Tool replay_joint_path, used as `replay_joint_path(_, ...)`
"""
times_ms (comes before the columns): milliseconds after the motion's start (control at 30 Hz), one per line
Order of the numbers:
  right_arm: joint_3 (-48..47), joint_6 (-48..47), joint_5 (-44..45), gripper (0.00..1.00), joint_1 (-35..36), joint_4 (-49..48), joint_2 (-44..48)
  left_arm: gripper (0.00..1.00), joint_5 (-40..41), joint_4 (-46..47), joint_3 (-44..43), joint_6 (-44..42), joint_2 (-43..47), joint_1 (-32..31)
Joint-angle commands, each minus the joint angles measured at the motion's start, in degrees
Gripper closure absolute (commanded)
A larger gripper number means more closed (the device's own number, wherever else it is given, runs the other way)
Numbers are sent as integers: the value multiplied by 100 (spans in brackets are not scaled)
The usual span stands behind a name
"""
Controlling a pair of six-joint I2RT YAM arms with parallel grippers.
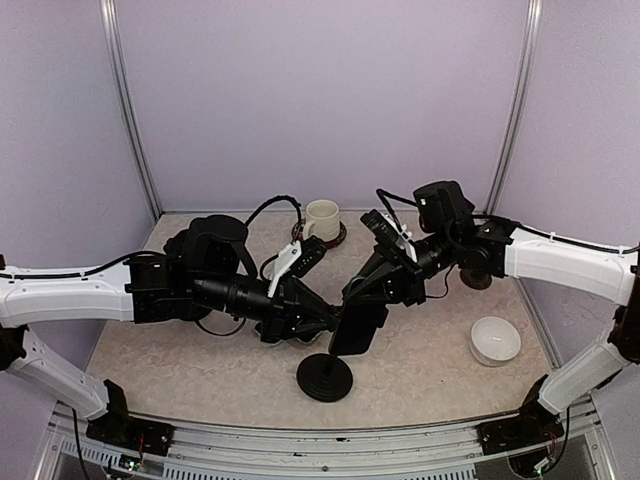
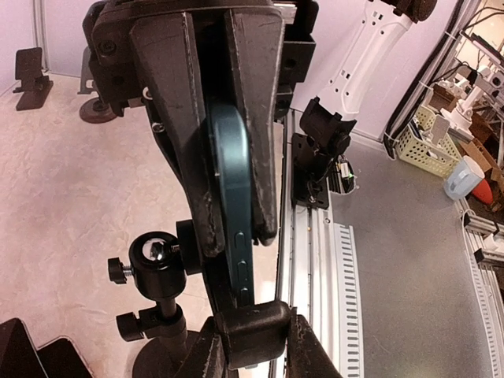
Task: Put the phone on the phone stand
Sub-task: Install the phone onto the phone stand.
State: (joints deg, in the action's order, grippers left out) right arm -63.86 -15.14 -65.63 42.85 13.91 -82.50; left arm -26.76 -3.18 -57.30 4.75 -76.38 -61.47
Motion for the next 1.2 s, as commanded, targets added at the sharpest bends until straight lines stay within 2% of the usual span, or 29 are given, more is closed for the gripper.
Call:
replay_joint_path(0, 203, 71, 1546, 100, -541, 1358, -280, 100, -980, 529, -197, -72, 1045, -111)
replay_joint_path(267, 56, 329, 1427, 100, -532, 1047, -236, 100, -941, 766, -120, -31, 880, -116)
replay_joint_path(400, -10, 371, 1344, 100, -528, 1076, -205, 100, -700, 775, -79, -69, 899, -115)
replay_joint_path(1167, -263, 492, 1415, 100, -249, 991, -222, 100, -424, 1079, 67, 25, 723, -119)
